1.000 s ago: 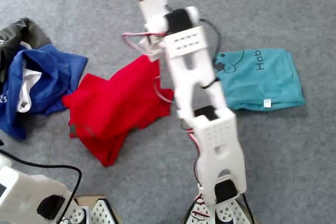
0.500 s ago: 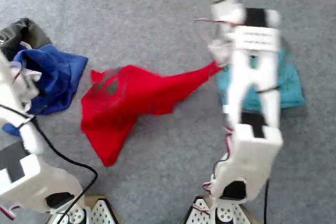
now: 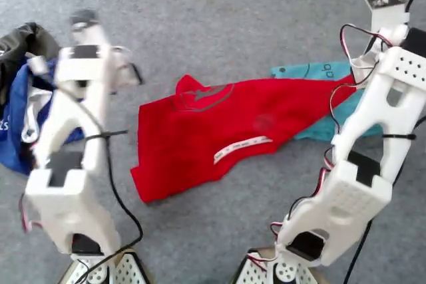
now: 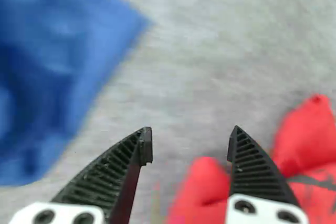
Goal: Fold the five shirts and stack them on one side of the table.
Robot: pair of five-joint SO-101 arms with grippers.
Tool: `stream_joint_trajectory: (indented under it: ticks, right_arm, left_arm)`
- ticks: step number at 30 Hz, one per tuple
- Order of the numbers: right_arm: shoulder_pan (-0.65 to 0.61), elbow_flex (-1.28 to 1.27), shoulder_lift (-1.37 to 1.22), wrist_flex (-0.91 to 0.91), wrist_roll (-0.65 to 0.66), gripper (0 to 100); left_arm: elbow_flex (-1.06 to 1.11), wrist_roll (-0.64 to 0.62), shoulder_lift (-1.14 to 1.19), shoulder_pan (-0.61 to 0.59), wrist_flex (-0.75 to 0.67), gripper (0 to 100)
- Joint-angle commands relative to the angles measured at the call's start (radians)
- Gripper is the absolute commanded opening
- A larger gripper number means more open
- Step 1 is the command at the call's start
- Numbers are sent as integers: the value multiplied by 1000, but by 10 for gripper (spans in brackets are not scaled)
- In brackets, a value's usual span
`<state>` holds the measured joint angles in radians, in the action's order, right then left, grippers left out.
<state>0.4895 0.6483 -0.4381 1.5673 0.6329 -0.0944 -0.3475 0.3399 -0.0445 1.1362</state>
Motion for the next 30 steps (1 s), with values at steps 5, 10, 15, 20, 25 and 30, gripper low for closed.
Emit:
stream_joint_trajectory:
  ticks: [5,10,15,20,25,30]
  right_arm:
    - [-9,12,-122,-129,-133,22]
    - [-75,12,-143,-161,-184,22]
    - [-118,13,-143,-163,-181,23]
    - [-181,36,-143,-160,-178,23]
    - [-255,139,-143,-153,-184,24]
    - [-350,213,-153,-170,-183,25]
  left_arm:
    - [-340,-117,255,174,64,252]
    - [-564,-115,470,236,213,216]
    - [-786,-115,637,236,379,47]
    - [-1072,-114,720,156,479,30]
    - [-1363,-84,738,56,559,28]
    - [-1578,-84,735,-74,589,28]
